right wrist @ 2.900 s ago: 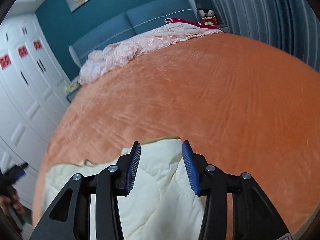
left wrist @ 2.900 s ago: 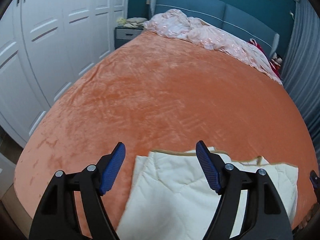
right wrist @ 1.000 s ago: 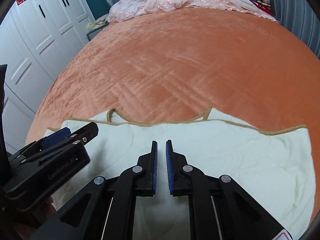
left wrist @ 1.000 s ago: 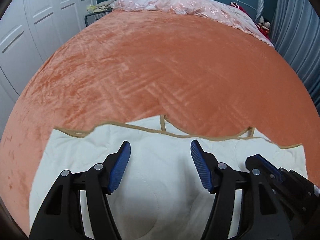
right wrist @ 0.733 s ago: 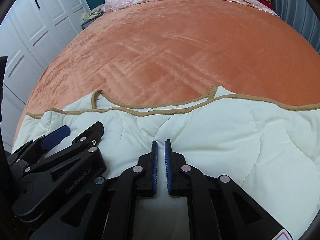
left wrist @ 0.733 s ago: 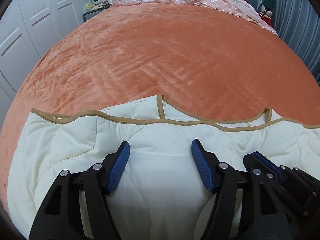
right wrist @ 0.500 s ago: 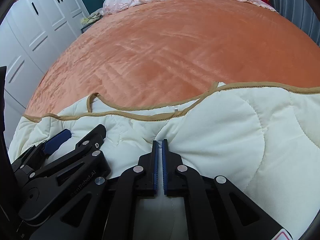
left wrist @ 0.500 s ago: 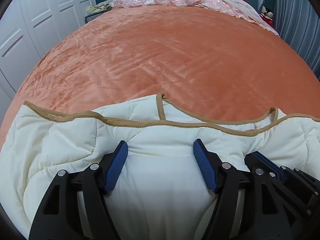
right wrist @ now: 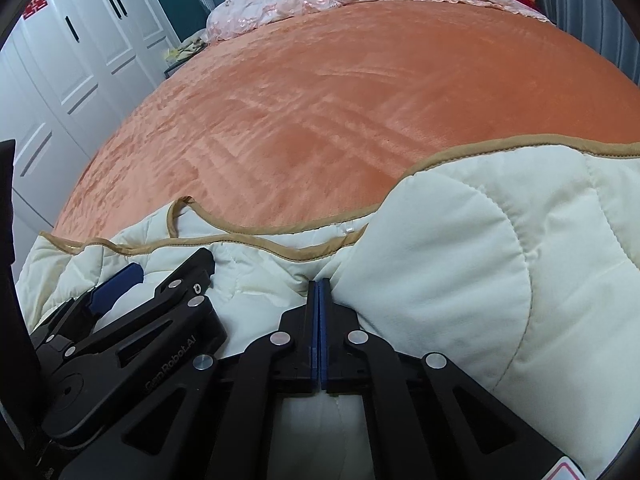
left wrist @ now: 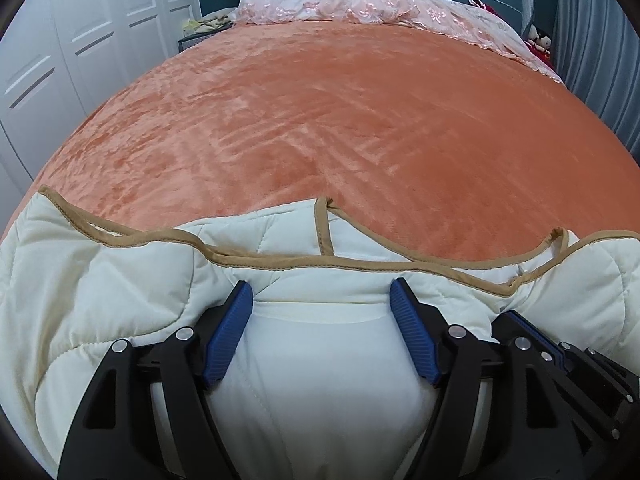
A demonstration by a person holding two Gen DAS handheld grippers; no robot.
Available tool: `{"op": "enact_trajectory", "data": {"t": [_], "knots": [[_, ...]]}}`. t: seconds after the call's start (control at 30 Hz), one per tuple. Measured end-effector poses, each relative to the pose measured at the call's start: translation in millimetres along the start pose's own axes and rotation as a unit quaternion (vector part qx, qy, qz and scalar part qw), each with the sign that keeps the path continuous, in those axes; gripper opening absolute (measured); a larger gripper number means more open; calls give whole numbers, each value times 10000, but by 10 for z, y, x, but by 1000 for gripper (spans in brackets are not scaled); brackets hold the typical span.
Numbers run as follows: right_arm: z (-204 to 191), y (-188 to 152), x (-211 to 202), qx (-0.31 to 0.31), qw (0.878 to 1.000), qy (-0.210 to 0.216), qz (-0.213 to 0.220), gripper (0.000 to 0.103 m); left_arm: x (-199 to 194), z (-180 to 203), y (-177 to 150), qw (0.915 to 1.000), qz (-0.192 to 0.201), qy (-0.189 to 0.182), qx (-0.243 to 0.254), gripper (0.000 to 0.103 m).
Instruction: Fold large clothes
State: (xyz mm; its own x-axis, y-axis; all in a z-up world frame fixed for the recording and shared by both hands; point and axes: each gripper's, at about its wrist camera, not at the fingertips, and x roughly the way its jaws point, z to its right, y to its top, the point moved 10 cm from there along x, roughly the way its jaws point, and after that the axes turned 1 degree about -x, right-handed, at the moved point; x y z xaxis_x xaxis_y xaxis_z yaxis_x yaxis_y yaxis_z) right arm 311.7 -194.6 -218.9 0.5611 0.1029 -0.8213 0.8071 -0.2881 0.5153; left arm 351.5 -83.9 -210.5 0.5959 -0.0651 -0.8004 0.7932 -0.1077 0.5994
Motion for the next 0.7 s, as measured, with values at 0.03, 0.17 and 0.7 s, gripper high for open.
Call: {"op": "enact_trajectory", "data": {"t": [0.03, 0.17, 0.7], "knots": [[2, 2, -1, 0, 10000, 0, 22, 0, 1, -1, 2, 10000, 17, 0, -7, 69], [3, 18, 10, 24, 9999, 1, 157, 0, 16, -17, 8, 9999, 109, 5, -63, 69], [29, -186, -1234, -125, 9980, -226, 577, 13, -1001, -305, -208, 9995, -22, -276, 167, 75]]}}
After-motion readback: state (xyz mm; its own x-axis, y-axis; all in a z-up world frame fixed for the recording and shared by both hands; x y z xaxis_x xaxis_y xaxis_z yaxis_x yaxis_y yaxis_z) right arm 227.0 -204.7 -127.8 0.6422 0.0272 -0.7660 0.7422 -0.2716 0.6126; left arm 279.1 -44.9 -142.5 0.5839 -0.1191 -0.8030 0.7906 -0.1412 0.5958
